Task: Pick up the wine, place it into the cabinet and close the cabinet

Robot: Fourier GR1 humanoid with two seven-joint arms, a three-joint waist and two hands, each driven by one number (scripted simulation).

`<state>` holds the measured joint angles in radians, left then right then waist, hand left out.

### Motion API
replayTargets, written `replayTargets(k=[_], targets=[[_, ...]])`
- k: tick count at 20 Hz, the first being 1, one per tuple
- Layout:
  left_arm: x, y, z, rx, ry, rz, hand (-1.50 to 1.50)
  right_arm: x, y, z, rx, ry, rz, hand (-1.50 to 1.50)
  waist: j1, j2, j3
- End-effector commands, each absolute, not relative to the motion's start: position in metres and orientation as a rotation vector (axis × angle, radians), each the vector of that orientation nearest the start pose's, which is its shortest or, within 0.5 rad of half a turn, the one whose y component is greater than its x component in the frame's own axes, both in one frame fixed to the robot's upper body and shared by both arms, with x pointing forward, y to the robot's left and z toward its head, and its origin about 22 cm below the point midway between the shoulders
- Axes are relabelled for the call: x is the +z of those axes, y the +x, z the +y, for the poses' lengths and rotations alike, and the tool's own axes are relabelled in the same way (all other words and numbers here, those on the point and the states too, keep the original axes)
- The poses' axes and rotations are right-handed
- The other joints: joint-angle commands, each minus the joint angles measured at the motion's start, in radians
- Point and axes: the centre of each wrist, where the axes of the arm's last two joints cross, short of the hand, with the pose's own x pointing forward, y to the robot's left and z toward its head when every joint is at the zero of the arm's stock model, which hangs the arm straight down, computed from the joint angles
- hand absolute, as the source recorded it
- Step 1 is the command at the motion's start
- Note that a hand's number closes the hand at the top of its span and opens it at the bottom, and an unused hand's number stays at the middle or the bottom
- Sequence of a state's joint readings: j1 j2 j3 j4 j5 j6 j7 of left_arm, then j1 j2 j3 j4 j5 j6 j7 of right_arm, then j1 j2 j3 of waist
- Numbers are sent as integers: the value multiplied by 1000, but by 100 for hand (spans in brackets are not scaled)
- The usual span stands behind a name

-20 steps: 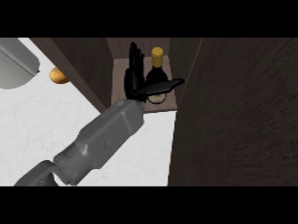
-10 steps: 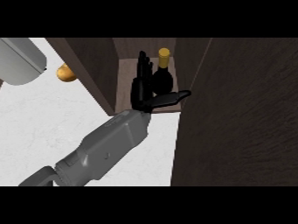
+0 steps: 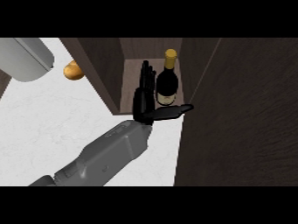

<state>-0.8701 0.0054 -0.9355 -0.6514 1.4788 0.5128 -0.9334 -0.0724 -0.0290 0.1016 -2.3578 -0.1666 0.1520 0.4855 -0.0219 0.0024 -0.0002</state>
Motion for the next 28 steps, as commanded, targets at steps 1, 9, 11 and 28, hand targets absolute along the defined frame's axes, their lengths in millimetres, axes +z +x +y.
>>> replayTargets(k=[1, 9, 11, 28], targets=[[-14, 336, 41, 276, -264, -1770, -150, 186, 180, -216, 271, 300, -1918, -150, 21, -4, 0], [-26, 314, 55, 255, -309, -1811, -150, 180, 179, -201, 252, 286, -1922, -150, 22, -4, 0], [-25, 300, 71, 179, -377, -1796, -150, 185, 173, -213, 269, 275, -1915, -150, 27, -6, 0], [1, 217, 142, 42, -555, -1809, -150, 189, 150, -224, 549, 293, -1910, 150, 21, -5, 1]])
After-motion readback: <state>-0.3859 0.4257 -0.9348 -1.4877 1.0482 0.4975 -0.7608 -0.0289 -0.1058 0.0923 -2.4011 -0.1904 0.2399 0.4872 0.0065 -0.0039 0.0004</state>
